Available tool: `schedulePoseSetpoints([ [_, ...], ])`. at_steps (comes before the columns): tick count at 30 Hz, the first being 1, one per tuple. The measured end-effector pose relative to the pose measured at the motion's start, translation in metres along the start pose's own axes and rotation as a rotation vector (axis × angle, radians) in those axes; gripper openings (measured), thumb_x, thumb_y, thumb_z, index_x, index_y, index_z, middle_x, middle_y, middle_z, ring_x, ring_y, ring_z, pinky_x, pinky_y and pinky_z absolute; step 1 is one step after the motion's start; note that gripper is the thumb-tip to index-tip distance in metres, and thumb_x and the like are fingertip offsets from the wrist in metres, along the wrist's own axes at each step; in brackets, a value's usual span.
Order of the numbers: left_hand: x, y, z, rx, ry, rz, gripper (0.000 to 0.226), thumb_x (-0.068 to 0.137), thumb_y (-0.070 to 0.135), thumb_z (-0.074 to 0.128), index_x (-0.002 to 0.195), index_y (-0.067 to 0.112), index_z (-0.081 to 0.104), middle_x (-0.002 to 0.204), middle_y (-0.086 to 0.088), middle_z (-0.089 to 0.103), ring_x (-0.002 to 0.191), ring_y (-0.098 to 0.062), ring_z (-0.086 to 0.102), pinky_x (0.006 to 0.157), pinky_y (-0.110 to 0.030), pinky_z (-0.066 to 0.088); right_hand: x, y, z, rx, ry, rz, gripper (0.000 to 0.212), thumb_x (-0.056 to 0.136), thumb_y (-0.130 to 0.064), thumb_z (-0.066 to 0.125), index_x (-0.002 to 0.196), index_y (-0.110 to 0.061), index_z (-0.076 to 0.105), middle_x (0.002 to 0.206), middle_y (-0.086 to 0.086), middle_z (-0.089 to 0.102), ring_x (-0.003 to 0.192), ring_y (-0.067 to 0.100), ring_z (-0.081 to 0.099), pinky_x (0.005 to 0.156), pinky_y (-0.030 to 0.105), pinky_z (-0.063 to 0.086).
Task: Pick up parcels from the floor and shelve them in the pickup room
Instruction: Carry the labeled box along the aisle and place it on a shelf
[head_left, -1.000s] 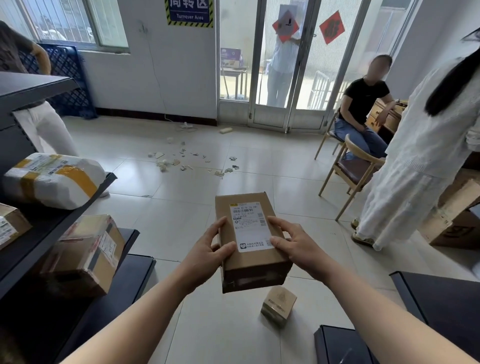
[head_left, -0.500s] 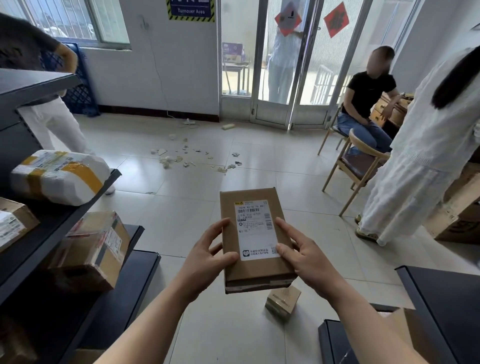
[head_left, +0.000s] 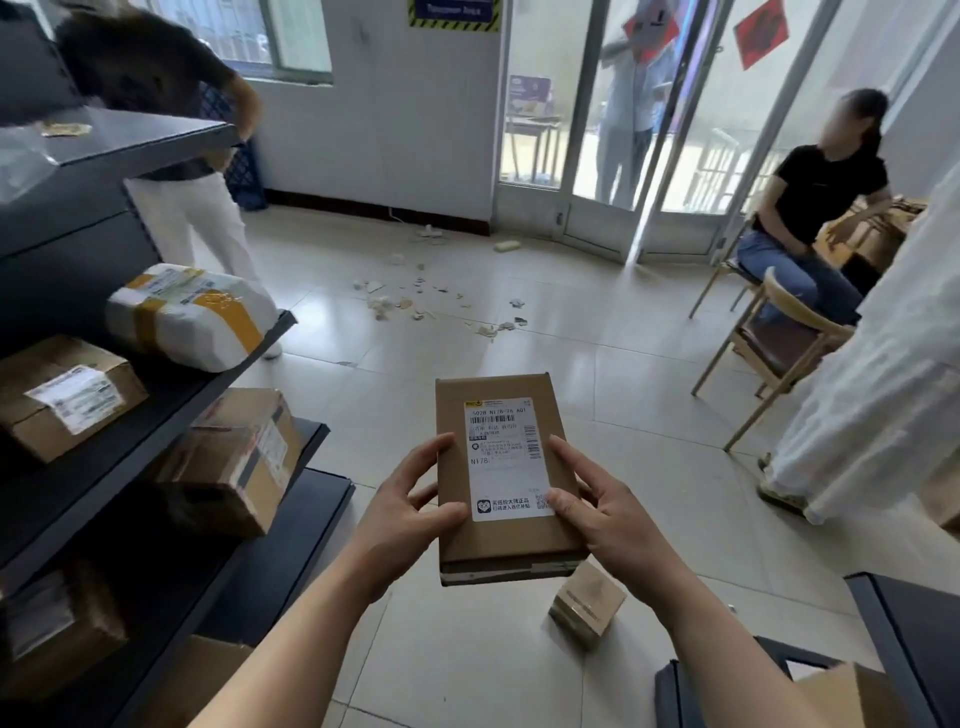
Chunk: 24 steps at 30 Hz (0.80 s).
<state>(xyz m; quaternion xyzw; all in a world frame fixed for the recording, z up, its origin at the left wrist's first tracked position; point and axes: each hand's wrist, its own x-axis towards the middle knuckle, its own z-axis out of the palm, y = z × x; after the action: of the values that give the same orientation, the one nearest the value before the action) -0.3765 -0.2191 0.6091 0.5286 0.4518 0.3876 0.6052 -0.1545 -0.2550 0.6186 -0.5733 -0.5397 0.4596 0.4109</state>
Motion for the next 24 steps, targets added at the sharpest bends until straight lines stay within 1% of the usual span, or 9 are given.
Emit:
schedulePoseSetpoints([
  [3, -0.006, 0.000, -0.007, 0.020, 0.065, 0.004, 0.065, 0.082, 0.008, 0.069, 0.127, 0.047, 0.043, 0.127, 0.019, 0.043, 0.122, -0.017, 0.045, 0.065, -0.016, 0.056, 0.015, 0.001, 0.003, -0.019, -0.067, -0.026, 0.053, 0.093, -0.018, 0.055, 0.137, -0.042, 0.039, 0.132, -0.011, 0.054, 0.120, 0.008, 0.052, 0.099, 0.038, 0.049],
  [5, -0.012, 0.000, -0.010, 0.022, 0.125, 0.001, 0.068, 0.076, 0.018, 0.073, 0.128, 0.049, 0.042, 0.130, 0.019, 0.043, 0.122, -0.016, 0.045, 0.068, -0.017, 0.055, 0.027, 0.000, 0.006, -0.023, -0.140, -0.041, 0.051, 0.093, -0.020, 0.055, 0.132, -0.049, 0.039, 0.133, -0.013, 0.053, 0.121, 0.010, 0.052, 0.100, 0.040, 0.048],
  [8, -0.023, -0.002, -0.011, -0.025, 0.232, -0.017, 0.067, 0.079, 0.016, 0.072, 0.125, 0.055, 0.042, 0.130, 0.019, 0.045, 0.126, -0.018, 0.046, 0.079, -0.025, 0.057, 0.044, -0.002, 0.013, 0.029, -0.260, -0.054, 0.049, 0.094, -0.017, 0.053, 0.125, -0.054, 0.041, 0.138, -0.012, 0.049, 0.119, 0.014, 0.055, 0.098, 0.042, 0.049],
  [12, -0.041, 0.000, -0.007, -0.016, 0.376, -0.049, 0.068, 0.080, 0.022, 0.072, 0.122, 0.064, 0.040, 0.138, 0.006, 0.045, 0.128, -0.021, 0.046, 0.097, -0.042, 0.051, 0.062, -0.005, 0.025, 0.042, -0.405, -0.114, 0.048, 0.096, -0.010, 0.049, 0.125, -0.047, 0.041, 0.140, -0.027, 0.036, 0.126, 0.005, 0.047, 0.107, 0.039, 0.042],
  [16, -0.066, -0.003, -0.004, -0.057, 0.548, -0.070, 0.069, 0.076, 0.026, 0.074, 0.124, 0.064, 0.042, 0.139, 0.004, 0.042, 0.120, -0.024, 0.053, 0.089, -0.042, 0.056, 0.074, -0.009, 0.044, 0.045, -0.574, -0.156, 0.049, 0.095, -0.005, 0.048, 0.125, -0.043, 0.042, 0.136, -0.031, 0.037, 0.125, 0.000, 0.046, 0.107, 0.034, 0.041],
  [18, -0.083, -0.007, -0.003, -0.084, 0.644, -0.060, 0.070, 0.074, 0.024, 0.075, 0.125, 0.062, 0.043, 0.139, 0.002, 0.044, 0.120, -0.024, 0.054, 0.088, -0.041, 0.056, 0.077, -0.011, 0.057, 0.028, -0.671, -0.185, 0.049, 0.095, -0.008, 0.050, 0.127, -0.044, 0.042, 0.140, -0.028, 0.037, 0.129, 0.002, 0.043, 0.107, 0.032, 0.041],
  [20, -0.101, -0.010, -0.002, -0.109, 0.733, -0.037, 0.070, 0.077, 0.017, 0.074, 0.126, 0.057, 0.046, 0.137, 0.002, 0.048, 0.119, -0.022, 0.055, 0.089, -0.039, 0.056, 0.077, -0.014, 0.072, -0.002, -0.766, -0.208, 0.049, 0.095, -0.016, 0.052, 0.132, -0.046, 0.042, 0.146, -0.023, 0.034, 0.133, 0.005, 0.038, 0.109, 0.036, 0.039],
  [22, -0.125, -0.010, 0.001, -0.124, 0.837, -0.018, 0.070, 0.079, 0.009, 0.072, 0.130, 0.050, 0.047, 0.134, 0.001, 0.052, 0.114, -0.017, 0.060, 0.084, -0.031, 0.057, 0.071, -0.017, 0.091, -0.034, -0.853, -0.219, 0.049, 0.094, -0.019, 0.052, 0.134, -0.047, 0.041, 0.150, -0.021, 0.030, 0.136, 0.009, 0.035, 0.109, 0.039, 0.039],
  [24, -0.149, -0.007, 0.005, -0.137, 0.941, -0.003, 0.068, 0.082, 0.000, 0.067, 0.133, 0.040, 0.047, 0.129, 0.003, 0.055, 0.102, -0.006, 0.064, 0.073, -0.019, 0.055, 0.060, -0.023, 0.110, -0.047, -0.940, -0.244, 0.050, 0.095, -0.019, 0.052, 0.136, -0.044, 0.039, 0.150, -0.020, 0.028, 0.137, 0.010, 0.033, 0.110, 0.041, 0.037],
])
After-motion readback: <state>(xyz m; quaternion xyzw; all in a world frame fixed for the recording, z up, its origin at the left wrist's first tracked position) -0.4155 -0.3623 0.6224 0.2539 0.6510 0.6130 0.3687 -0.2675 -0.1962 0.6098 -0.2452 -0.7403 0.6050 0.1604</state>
